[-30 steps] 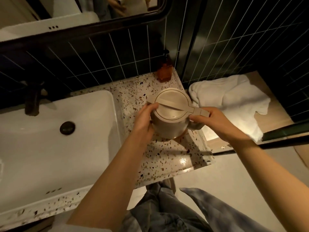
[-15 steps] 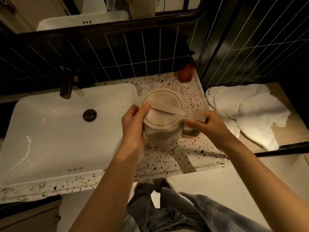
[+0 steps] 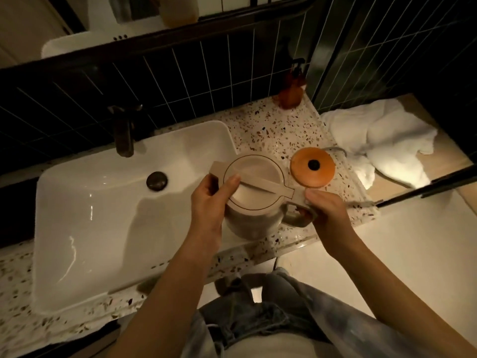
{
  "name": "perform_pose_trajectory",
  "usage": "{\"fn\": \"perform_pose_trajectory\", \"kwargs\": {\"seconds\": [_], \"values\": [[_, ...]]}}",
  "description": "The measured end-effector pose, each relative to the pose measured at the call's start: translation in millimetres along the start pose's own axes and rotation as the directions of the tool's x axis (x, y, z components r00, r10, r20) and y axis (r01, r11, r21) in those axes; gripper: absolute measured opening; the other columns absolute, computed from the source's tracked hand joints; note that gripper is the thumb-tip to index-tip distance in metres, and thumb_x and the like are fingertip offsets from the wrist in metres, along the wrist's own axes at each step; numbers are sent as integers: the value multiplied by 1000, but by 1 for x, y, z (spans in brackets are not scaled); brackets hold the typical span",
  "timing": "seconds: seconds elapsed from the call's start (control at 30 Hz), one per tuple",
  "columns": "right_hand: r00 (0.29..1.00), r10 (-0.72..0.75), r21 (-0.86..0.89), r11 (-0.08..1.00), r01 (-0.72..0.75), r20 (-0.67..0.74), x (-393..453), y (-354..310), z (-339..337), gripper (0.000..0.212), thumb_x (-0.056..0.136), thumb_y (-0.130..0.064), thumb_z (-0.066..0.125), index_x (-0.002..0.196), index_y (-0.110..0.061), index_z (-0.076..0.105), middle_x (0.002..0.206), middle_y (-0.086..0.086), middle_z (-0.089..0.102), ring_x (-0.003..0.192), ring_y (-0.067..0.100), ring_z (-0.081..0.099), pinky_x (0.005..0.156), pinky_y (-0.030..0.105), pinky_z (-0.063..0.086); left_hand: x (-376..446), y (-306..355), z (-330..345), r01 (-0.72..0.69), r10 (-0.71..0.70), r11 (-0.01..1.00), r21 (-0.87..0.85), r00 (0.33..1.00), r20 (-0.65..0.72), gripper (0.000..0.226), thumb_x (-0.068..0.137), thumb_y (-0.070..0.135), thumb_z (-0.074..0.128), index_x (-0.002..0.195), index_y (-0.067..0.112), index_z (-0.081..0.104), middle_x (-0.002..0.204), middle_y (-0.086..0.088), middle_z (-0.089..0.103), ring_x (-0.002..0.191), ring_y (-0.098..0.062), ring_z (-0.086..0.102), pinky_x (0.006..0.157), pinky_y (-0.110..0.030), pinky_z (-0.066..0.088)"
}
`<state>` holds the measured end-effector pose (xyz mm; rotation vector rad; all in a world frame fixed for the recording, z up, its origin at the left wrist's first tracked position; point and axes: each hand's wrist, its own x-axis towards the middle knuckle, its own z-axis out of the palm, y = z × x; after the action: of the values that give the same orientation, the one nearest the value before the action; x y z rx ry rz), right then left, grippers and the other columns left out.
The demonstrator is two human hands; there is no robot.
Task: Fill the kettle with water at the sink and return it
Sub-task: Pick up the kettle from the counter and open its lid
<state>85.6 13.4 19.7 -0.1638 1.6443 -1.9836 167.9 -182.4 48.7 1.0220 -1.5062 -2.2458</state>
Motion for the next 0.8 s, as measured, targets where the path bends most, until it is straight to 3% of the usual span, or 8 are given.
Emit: {"fn": "perform_pose_trajectory", "kwargs": {"seconds": [0.1,0.23,0.3,0.37,0.47,0.57,0.7,0.8], "values": [[999,-17,25,1000,17,-32,-12,10,8,92,58,-57,80,71,26,41,74,35,48,79,35,42,75,43,34,-3,-6,-9,18,-19,1000,11,1000,17,26,86,16,69,111,23,67,110,2,74,104,-12,67,87,-27,50],[995,-42,-1,999,42,-86,-21,19,14,63,64,-44,79,62,13,51,69,17,48,70,31,42,67,35,36,-5,-10,-15,24,-24,999,37,999,22,29,86,16,69,115,22,66,111,2,73,106,-14,67,88,-27,51],[995,-45,-21,999,43,-92,-21,22,15,40,68,-35,74,49,-5,55,57,9,45,59,24,40,61,31,33,-5,-12,-17,21,-21,999,48,1000,11,30,86,16,69,116,20,66,112,1,73,107,-15,67,92,-30,51],[997,-51,-33,998,49,-65,-21,21,16,32,73,-31,65,46,-17,55,50,0,42,54,14,38,57,30,31,-4,-13,-18,19,-18,998,63,1000,-1,32,86,18,69,117,20,66,112,1,73,107,-15,66,95,-33,51],[998,-58,-73,996,57,-11,-18,21,13,40,76,-31,61,51,-2,49,56,13,36,57,21,36,58,31,31,-5,-13,-19,14,-13,997,81,1000,-8,29,86,20,70,114,24,67,113,3,73,108,-15,66,96,-34,50],[998,-36,-108,993,41,52,-17,20,6,42,77,-38,64,55,-3,54,60,26,37,62,26,40,60,32,33,-7,-11,-19,4,-3,993,116,1000,-8,24,86,22,70,109,29,67,111,6,73,107,-12,66,96,-33,50],[995,18,-146,989,-4,95,-19,13,2,28,71,-49,69,60,-23,71,64,9,55,69,24,51,64,24,43,-10,-10,-16,-13,15,985,170,1000,-10,21,86,27,69,105,33,67,109,11,73,106,-9,66,95,-32,50],[987,33,-174,985,-5,158,-19,9,-1,24,78,-42,58,61,-28,68,69,10,51,71,23,47,66,28,40,-12,-9,-13,-7,11,984,178,1000,-23,19,87,29,68,104,35,67,106,14,73,104,-6,66,94,-29,50]]}}
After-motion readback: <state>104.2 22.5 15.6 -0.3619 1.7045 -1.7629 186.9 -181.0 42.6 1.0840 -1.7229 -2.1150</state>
